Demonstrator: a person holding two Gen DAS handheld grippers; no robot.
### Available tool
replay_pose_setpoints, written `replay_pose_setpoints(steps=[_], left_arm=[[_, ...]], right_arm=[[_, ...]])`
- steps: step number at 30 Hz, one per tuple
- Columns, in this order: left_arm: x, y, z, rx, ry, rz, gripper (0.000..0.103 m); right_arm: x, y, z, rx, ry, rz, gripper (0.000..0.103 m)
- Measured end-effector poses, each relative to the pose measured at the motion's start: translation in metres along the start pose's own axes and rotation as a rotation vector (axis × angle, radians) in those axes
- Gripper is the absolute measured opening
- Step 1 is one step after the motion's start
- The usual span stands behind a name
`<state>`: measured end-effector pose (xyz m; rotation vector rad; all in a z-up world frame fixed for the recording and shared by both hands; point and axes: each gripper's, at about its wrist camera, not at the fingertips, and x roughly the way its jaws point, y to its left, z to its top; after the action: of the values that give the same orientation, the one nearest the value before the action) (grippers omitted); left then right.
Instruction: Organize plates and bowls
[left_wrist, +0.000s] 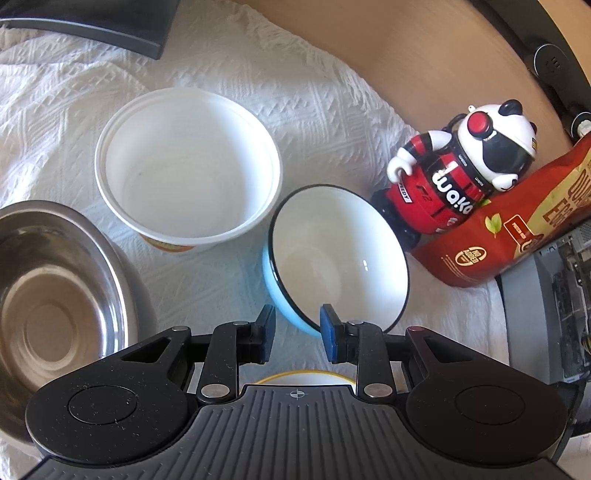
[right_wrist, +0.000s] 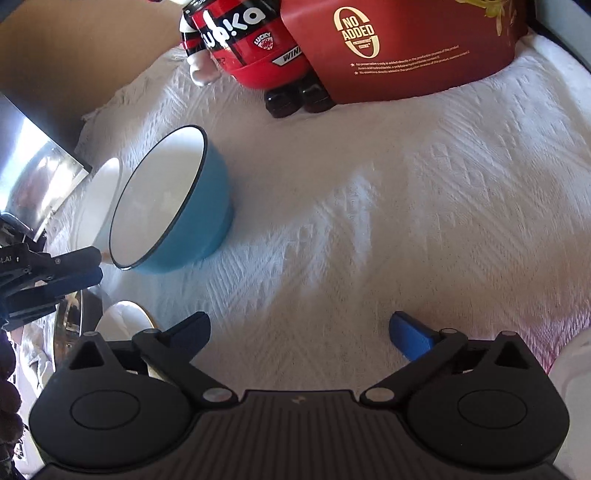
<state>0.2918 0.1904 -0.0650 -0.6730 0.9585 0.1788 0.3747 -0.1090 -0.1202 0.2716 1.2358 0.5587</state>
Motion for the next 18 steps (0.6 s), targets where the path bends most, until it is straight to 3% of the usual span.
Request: replay_pose_setpoints(steps=[3,6,11,15,17,18], left_arm=[[-0.005,0.009,0.001,-0.005,-0.003,-0.029,0.030],[-0.007,0.018,0.005,0.026,0.014,-0.076,0.030],[-0.010,0.036,0.014,0.051,0.058,-0.140,0.030],[-0.008,0.038,0.023,0.071,0.092,-0.192,0.030],[-0.004,0.033,0.029,0.092,0.100,-0.197,0.030],[-0.002,0.030,0.031,0.096,0.100,-0.192,0.030]], right_arm=[[-0.002,-0.007,-0.001,0.072,-0.020,0.026,0.103],[-0.001,-0.006,0.003,0.065,0.005,0.022,0.103],[0.003,-0.004,0.006,0.125,0.008,-0.031,0.103],[0.009,0.005,0.007,0.084,0.016,-0.084,0.103],[0.008,0.009,0.008,0.082,0.043,-0.132,0.089],[0.004,0.014,0.008,0.066,0.037,-0.159,0.088]])
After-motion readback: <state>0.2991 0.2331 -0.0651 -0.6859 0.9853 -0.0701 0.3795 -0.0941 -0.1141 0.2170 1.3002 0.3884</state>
